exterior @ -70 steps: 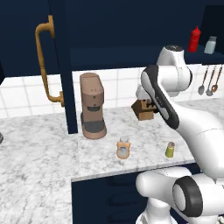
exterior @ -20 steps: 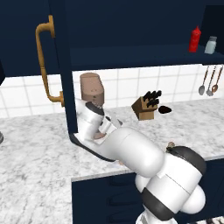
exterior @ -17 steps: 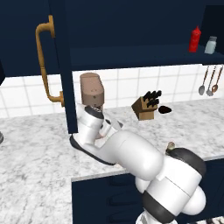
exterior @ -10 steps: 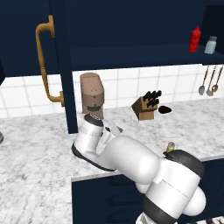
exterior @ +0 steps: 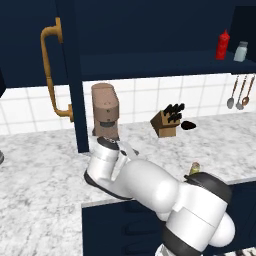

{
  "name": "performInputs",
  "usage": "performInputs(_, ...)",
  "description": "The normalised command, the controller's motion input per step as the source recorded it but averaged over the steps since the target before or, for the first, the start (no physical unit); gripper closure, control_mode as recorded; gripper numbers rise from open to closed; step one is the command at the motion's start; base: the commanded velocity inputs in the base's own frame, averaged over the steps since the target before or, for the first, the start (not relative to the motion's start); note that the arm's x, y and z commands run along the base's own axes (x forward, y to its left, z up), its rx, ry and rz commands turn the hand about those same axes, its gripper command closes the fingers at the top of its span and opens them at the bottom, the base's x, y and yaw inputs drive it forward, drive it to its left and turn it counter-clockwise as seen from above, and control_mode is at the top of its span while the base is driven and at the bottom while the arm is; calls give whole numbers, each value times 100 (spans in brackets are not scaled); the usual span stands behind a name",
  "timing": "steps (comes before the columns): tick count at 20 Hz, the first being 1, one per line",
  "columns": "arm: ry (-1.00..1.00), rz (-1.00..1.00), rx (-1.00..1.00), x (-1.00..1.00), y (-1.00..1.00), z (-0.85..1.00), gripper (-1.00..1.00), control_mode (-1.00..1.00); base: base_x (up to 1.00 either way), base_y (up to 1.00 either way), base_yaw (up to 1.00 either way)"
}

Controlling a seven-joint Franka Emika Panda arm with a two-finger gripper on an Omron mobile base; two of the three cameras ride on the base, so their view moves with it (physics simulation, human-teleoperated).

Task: Put the shaker and condiment bottle from the counter next to their counterparts in the cabinet.

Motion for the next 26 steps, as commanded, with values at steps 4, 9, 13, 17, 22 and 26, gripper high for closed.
performInputs(4, -1, 8, 0, 20, 0, 0, -100, -100, 0, 0, 0)
performInputs(9, 0, 4, 0, 19, 0, -3, -100, -100, 0, 0, 0)
performInputs(13, 0, 1, 0, 6, 0, -19, -100, -100, 0, 0, 0)
performInputs(17, 0, 1, 0, 3, 0, -11, -100, -100, 0, 0, 0)
performInputs(22, 0, 2, 0, 16, 0, -6, -100, -100, 0, 0, 0)
performInputs(26, 0, 2, 0, 17, 0, -8, -100, -100, 0, 0, 0)
